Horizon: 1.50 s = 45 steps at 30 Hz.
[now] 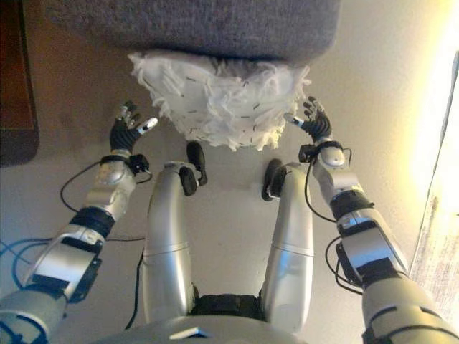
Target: Pick up the cushion and take it to the sofa
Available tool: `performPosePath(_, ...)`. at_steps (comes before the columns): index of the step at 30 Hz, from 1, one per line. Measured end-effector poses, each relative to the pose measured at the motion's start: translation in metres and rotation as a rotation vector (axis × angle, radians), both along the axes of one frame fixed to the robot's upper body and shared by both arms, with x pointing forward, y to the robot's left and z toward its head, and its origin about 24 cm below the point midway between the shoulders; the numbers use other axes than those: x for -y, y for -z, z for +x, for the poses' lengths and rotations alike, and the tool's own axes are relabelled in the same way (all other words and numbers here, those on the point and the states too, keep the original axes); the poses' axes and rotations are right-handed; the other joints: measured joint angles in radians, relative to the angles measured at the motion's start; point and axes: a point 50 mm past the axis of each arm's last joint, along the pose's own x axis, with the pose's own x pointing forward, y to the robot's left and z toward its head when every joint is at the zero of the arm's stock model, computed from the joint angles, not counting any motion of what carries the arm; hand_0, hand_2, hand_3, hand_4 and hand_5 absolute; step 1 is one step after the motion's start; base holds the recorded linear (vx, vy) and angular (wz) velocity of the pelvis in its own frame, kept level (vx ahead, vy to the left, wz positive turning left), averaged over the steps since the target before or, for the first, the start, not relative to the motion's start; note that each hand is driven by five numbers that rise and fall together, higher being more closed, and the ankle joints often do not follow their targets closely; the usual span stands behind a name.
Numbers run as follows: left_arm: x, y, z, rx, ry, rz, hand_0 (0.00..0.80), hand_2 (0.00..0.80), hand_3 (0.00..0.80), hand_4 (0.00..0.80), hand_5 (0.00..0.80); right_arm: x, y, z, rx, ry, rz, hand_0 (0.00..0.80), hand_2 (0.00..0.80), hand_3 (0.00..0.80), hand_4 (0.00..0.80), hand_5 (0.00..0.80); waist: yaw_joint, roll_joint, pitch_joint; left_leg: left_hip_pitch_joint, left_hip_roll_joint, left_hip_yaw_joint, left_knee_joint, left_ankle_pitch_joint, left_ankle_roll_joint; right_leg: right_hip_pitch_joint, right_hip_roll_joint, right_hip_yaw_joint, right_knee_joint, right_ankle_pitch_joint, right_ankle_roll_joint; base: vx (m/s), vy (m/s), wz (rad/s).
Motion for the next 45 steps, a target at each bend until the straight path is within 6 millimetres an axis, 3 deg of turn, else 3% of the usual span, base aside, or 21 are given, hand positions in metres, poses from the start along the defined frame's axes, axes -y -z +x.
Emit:
performPosePath(8, -0.016, -0.055, 0.021, 0.067, -0.011, 0.016, 0.000, 0.000, 0.000, 0.000, 0.000, 0.003, -0.025, 0.011, 0.002, -0.027, -0.059, 0.000, 0.000, 0.000, 0.000, 0.000, -0.005, 0.001, 0.000, -0.128, 0.016, 0.025, 0.105, -0.023, 0.023, -0.140, 0.000, 0.041, 0.096, -0.007, 0.004, 0.047, 0.066, -0.04)
performPosePath(11, -0.013, -0.069, 0.029, 0.065, 0.012, -0.002, 0.000, 0.000, 0.000, 0.000, 0.000, 0.005, -0.030, 0.014, -0.010, -0.024, -0.067, 0.000, 0.000, 0.000, 0.000, 0.000, -0.015, 0.001, 0.000, -0.149, 0.019, 0.030, 0.112, -0.026, 0.028, -0.157, -0.003, 0.044, 0.098, -0.006, 0.005, 0.041, 0.039, 0.00)
performPosePath(19, -0.008, -0.106, 0.045, 0.063, 0.033, -0.009, 0.000, 0.000, 0.000, 0.000, 0.000, -0.002, -0.063, 0.025, 0.042, -0.069, -0.076, 0.000, 0.000, 0.000, 0.000, 0.000, -0.035, 0.001, 0.000, -0.205, 0.025, 0.044, 0.129, -0.034, 0.040, -0.216, -0.006, 0.052, 0.111, -0.008, 0.008, 0.004, 0.003, 0.00)
performPosePath(34, -0.004, -0.111, 0.049, -0.005, 0.085, 0.037, 0.000, 0.000, 0.000, 0.000, 0.000, -0.031, -0.084, 0.031, 0.058, -0.246, -0.177, 0.000, 0.000, 0.000, 0.000, 0.000, -0.045, 0.001, 0.000, -0.241, 0.024, 0.055, 0.140, -0.044, 0.054, -0.253, -0.012, 0.063, 0.114, -0.012, 0.016, 0.000, 0.000, 0.00)
performPosePath(42, 0.005, -0.110, 0.049, 0.005, 0.198, 0.012, 0.000, 0.000, 0.000, 0.000, 0.000, -0.026, -0.086, 0.028, 0.032, -0.285, -0.239, 0.000, 0.000, 0.000, 0.000, 0.000, -0.031, 0.001, 0.000, -0.242, 0.022, 0.056, 0.142, -0.043, 0.056, -0.254, -0.017, 0.064, 0.121, -0.013, 0.017, 0.000, 0.000, 0.00)
performPosePath(43, 0.007, -0.110, 0.049, 0.007, 0.217, 0.014, 0.301, 0.301, 0.301, 0.301, 0.301, -0.027, -0.086, 0.028, 0.032, -0.286, -0.244, 0.088, 0.088, 0.088, 0.088, 0.088, -0.029, 0.001, 0.000, -0.242, 0.022, 0.056, 0.142, -0.043, 0.056, -0.254, -0.017, 0.064, 0.121, -0.013, 0.017, 0.000, 0.000, 0.00)
performPosePath(44, 0.008, -0.110, 0.049, 0.008, 0.231, 0.015, 0.800, 0.800, 0.800, 0.800, 0.800, -0.027, -0.086, 0.028, 0.032, -0.287, -0.248, 0.696, 0.696, 0.696, 0.696, 0.696, -0.028, 0.001, 0.000, -0.242, 0.022, 0.056, 0.142, -0.043, 0.056, -0.254, -0.018, 0.064, 0.121, -0.013, 0.017, 0.000, 0.000, 0.00)
performPosePath(45, 0.008, -0.109, 0.049, 0.009, 0.243, 0.007, 0.800, 0.800, 0.800, 0.800, 0.800, -0.028, -0.086, 0.028, 0.032, -0.291, -0.252, 0.800, 0.800, 0.800, 0.800, 0.800, -0.028, 0.001, 0.000, -0.242, 0.021, 0.057, 0.143, -0.043, 0.056, -0.254, -0.018, 0.064, 0.122, -0.013, 0.017, 0.000, 0.000, 0.00)
